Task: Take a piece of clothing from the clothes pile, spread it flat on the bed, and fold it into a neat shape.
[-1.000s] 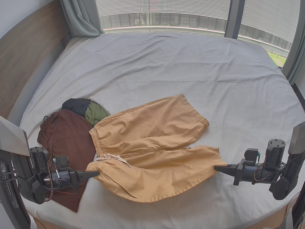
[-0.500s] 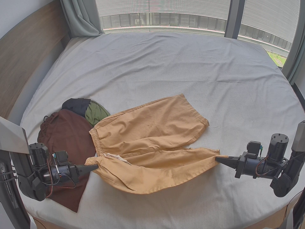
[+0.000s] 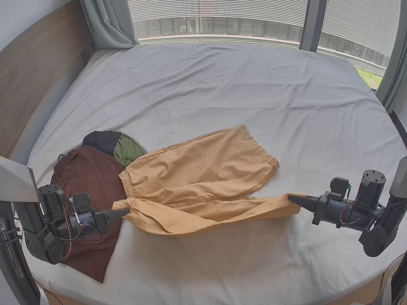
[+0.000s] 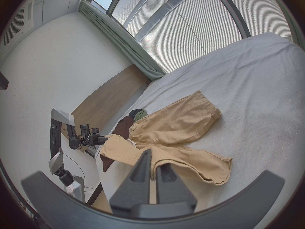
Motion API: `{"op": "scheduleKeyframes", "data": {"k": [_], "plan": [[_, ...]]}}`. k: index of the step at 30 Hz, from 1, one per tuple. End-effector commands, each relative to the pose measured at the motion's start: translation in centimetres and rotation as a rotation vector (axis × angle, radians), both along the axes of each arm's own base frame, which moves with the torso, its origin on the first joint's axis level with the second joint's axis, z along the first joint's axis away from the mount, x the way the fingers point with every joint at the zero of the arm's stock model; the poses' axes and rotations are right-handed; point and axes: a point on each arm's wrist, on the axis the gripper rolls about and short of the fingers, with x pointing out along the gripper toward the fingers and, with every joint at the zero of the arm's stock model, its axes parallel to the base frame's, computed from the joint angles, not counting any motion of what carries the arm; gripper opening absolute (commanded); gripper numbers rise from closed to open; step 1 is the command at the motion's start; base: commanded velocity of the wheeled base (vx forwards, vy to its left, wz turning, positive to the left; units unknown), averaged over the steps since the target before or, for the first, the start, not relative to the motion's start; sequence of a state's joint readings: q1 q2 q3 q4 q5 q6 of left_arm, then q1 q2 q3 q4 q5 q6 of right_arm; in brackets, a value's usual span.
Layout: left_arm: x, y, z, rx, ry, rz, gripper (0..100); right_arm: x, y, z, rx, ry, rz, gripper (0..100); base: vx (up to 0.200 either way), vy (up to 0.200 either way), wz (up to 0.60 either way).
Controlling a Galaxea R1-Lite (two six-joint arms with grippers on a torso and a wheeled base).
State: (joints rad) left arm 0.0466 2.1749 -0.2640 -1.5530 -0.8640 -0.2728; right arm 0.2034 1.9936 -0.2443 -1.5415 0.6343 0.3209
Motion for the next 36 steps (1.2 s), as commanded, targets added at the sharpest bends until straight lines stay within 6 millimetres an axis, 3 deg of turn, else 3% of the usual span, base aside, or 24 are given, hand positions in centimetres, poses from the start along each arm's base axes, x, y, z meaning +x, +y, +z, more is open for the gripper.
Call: {"op": "scheduleKeyframes", "data": {"k": [1, 18, 36], "plan": [[0.0, -0.6, 0.8, 0.0, -0.021, 0.008, 0, 0.5, 0.2, 0.4, 0.009, -0.025, -0.002, 0, 0.0, 0.0, 0.0], [0.3, -0.6, 1.0, 0.009, -0.03, 0.039, 0, 4.5, 1.4, 3.6, 0.115, -0.148, -0.049, 0, 0.0, 0.0, 0.0], [0.7, -0.3, 1.1, 0.008, -0.044, 0.051, 0, 7.4, 1.7, 4.5, 0.161, -0.203, -0.057, 0, 0.0, 0.0, 0.0]]}}
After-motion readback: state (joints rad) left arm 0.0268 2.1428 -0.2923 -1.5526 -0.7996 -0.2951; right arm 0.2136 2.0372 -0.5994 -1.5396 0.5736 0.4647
